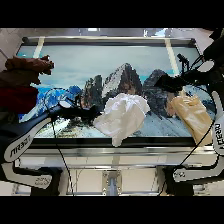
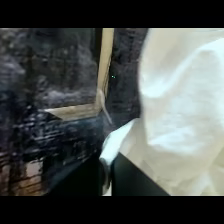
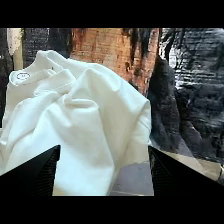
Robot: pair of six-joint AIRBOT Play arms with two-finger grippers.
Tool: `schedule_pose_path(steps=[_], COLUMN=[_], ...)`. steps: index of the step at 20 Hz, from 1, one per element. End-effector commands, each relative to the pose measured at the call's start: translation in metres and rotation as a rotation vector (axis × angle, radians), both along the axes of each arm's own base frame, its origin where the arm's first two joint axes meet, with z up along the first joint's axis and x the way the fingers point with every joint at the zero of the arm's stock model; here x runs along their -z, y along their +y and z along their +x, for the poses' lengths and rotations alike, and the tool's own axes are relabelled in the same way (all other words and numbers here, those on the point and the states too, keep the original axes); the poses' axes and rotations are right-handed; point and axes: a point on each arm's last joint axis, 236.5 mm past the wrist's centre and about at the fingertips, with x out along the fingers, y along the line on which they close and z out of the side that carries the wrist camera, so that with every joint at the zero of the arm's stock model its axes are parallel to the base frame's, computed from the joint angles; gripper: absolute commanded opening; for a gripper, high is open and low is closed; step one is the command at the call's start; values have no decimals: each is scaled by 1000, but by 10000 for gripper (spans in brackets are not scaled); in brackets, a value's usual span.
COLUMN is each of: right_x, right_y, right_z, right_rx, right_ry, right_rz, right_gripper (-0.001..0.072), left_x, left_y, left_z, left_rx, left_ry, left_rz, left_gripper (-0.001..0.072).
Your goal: Fold the shirts.
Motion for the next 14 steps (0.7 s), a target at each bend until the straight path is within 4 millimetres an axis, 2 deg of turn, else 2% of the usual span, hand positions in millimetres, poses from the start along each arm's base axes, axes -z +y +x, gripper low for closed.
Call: schedule_pose_path(steps=[1, 3, 6, 10, 12, 14], right_x=[0, 3, 30, 92, 119, 137], right_y=[-3, -3, 1, 33, 38, 39], right_z=[6, 10, 7, 4, 3, -2], right_rx=[13, 9, -39, -107, -112, -105], right_ry=[-24, -35, 14, 135, 185, 235], right_rz=[-9, -25, -78, -66, -62, -55], right_gripper=[622, 621, 621, 621, 621, 621], left_x=[0, -3, -17, -38, -45, -47], left_y=[-5, -1, 7, 19, 18, 17], left_z=[-1, 4, 14, 26, 24, 22], left_rx=[28, 16, -6, -38, -29, -23], left_ry=[-13, -23, -51, -97, -104, -102], left_rz=[-4, -6, -18, -32, -42, -48], left_gripper=[13, 13, 13, 13, 13, 13])
